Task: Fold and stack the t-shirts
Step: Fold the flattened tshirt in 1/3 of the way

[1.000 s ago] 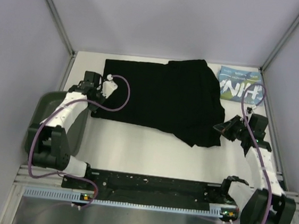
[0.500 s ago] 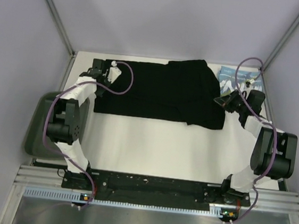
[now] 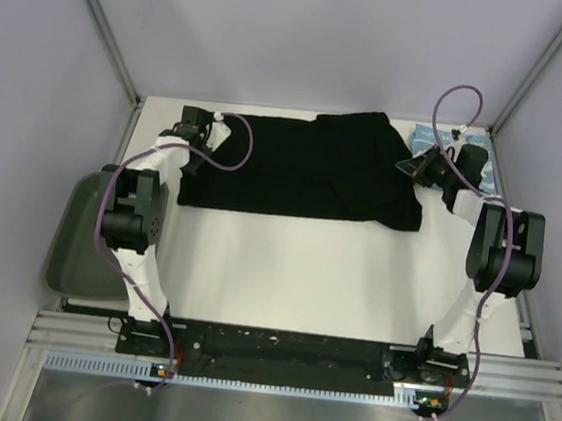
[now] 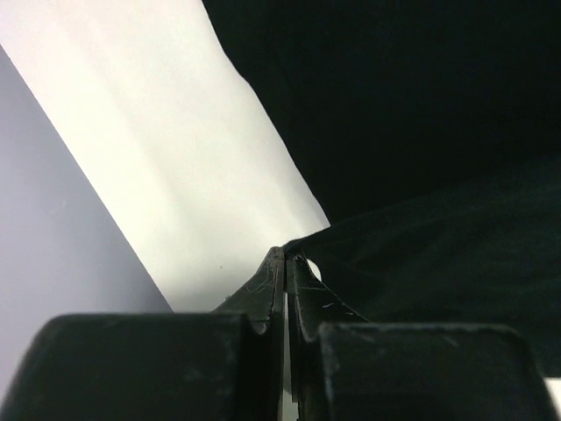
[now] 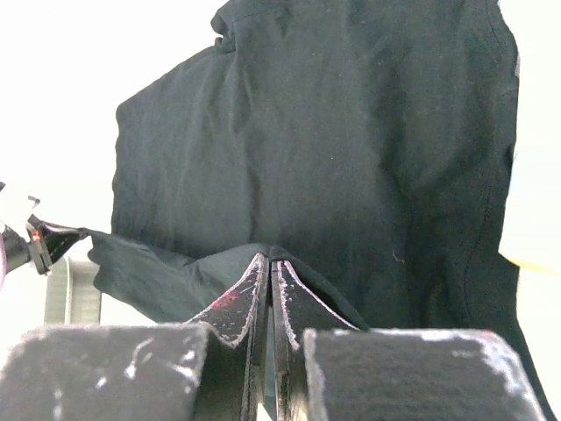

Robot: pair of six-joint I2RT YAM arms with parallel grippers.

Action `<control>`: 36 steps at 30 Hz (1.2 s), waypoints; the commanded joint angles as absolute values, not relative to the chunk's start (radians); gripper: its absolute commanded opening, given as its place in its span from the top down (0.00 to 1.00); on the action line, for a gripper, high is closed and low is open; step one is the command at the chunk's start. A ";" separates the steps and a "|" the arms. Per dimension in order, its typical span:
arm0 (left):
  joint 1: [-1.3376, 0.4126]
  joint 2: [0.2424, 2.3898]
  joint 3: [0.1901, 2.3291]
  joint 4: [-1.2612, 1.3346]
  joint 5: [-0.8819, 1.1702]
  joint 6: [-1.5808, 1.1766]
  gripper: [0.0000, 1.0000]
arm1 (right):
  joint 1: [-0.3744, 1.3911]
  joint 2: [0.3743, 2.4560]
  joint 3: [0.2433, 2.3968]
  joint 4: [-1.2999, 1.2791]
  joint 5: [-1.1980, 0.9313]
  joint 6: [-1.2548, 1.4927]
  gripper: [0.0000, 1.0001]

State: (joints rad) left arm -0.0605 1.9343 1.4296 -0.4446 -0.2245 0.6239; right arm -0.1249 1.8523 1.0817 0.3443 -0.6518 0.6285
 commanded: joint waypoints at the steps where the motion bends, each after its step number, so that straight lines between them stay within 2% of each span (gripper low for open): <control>1: -0.055 1.980 1.509 -0.406 -0.264 0.626 1.00 | -0.104 1.891 1.169 0.328 -0.629 0.585 1.00; 13: -0.055 2.031 1.526 -0.413 -0.279 0.649 1.00 | -0.103 1.945 1.242 0.264 -0.609 0.532 1.00; 14: -0.055 2.036 1.532 -0.417 -0.281 0.658 1.00 | -0.103 1.951 1.253 0.258 -0.609 0.526 0.98; 15: -0.055 2.042 1.545 -0.426 -0.284 0.666 0.94 | -0.100 1.960 1.267 0.243 -0.606 0.516 0.88; 16: -0.055 2.048 1.566 -0.431 -0.299 0.669 0.72 | -0.097 1.965 1.297 0.201 -0.580 0.499 0.79; 17: -0.055 2.055 1.592 -0.430 -0.326 0.676 0.52 | -0.088 1.970 1.346 0.113 -0.543 0.462 0.75; 18: -0.054 2.060 1.647 -0.428 -0.350 0.681 0.38 | -0.080 1.974 1.400 0.015 -0.487 0.421 0.68; 20: -0.048 2.062 1.747 -0.434 -0.370 0.672 0.18 | -0.066 1.970 1.520 -0.162 -0.370 0.339 0.54; 21: -0.048 2.059 1.791 -0.446 -0.370 0.664 0.12 | -0.064 1.957 1.567 -0.217 -0.330 0.321 0.48; 24: -0.060 2.007 1.803 -0.485 -0.293 0.663 0.11 | -0.064 1.852 1.522 -0.284 -0.249 0.273 0.43; 28: -0.098 1.890 1.613 -0.414 -0.226 0.747 0.11 | -0.067 1.740 1.401 -0.324 -0.172 0.233 0.41; 32: -0.133 1.816 1.479 -0.396 -0.201 0.830 0.11 | -0.074 1.694 1.326 -0.377 -0.198 0.242 0.40; 36: -0.137 1.744 1.366 -0.478 -0.089 0.917 0.14 | -0.083 1.652 1.230 -0.387 -0.259 0.264 0.41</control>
